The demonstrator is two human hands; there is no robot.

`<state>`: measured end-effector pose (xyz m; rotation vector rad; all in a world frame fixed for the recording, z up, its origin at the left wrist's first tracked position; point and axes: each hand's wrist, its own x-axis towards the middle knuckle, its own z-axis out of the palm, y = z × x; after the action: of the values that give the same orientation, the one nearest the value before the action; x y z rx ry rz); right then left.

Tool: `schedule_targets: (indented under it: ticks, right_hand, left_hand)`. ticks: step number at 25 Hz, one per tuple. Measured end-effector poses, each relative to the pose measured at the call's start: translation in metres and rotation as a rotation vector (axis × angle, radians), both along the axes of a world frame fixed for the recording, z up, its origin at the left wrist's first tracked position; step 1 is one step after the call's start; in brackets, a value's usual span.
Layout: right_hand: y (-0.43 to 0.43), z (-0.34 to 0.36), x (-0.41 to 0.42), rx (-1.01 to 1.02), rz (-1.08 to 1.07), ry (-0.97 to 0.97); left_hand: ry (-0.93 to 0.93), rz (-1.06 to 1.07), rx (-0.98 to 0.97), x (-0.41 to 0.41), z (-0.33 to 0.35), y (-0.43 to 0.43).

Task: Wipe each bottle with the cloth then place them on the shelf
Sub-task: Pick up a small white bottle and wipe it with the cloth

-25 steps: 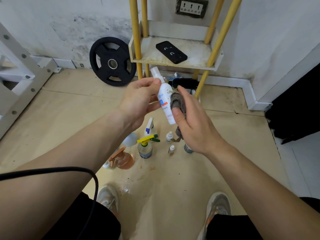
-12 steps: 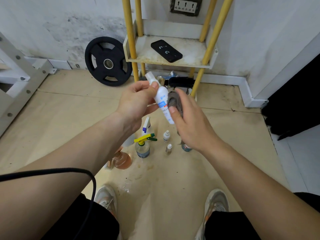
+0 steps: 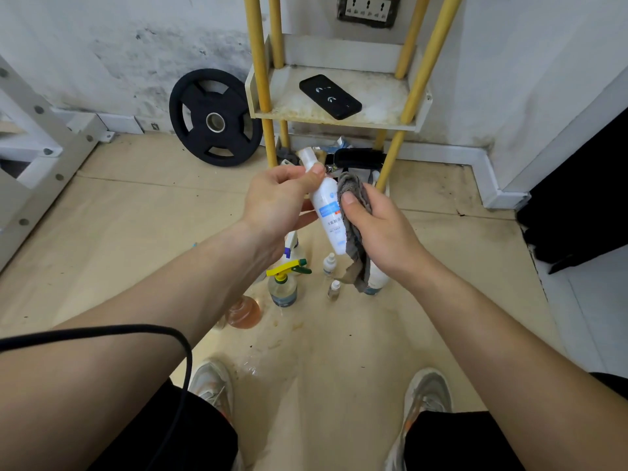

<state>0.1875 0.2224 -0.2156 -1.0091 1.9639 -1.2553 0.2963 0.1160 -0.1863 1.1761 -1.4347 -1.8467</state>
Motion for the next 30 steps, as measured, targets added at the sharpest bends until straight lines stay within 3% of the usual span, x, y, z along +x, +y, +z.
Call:
schedule_targets:
  ticks: [4, 6, 11, 16, 19, 22, 26, 27, 30]
  right_hand:
    - [0.006, -0.009, 0.004, 0.081, 0.153, 0.363]
    - [0.006, -0.011, 0.006, 0.083, 0.171, 0.394]
    - [0.005, -0.009, 0.004, -0.070, 0.078, -0.040]
    - [0.005, -0.003, 0.002, -0.139, 0.056, -0.640]
    - [0.006, 0.000, 0.002, -0.123, 0.070, -0.776]
    - [0.002, -0.008, 0.004, -0.162, 0.038, -0.600]
    - [0.008, -0.001, 0.012, -0.038, 0.159, 0.348]
    - [0.010, 0.004, 0.014, -0.005, 0.146, 0.461]
    - [0.009, 0.011, 0.010, -0.047, 0.054, 0.474]
  left_hand:
    - [-0.004, 0.112, 0.055, 0.002, 0.000, -0.010]
    - [0.003, 0.127, 0.108, 0.003, -0.001, -0.011]
    - [0.059, 0.017, 0.129, 0.006, 0.003, -0.013]
    - [0.039, -0.162, 0.088, 0.012, 0.008, -0.028]
    - [0.090, -0.232, 0.152, 0.015, 0.011, -0.031]
    - [0.112, -0.202, 0.132, 0.015, 0.010, -0.033]
    - [0.106, -0.193, 0.083, 0.012, 0.004, -0.024]
    - [0.100, -0.214, 0.067, 0.011, 0.003, -0.019]
    - [0.099, -0.291, 0.026, 0.007, 0.000, -0.005]
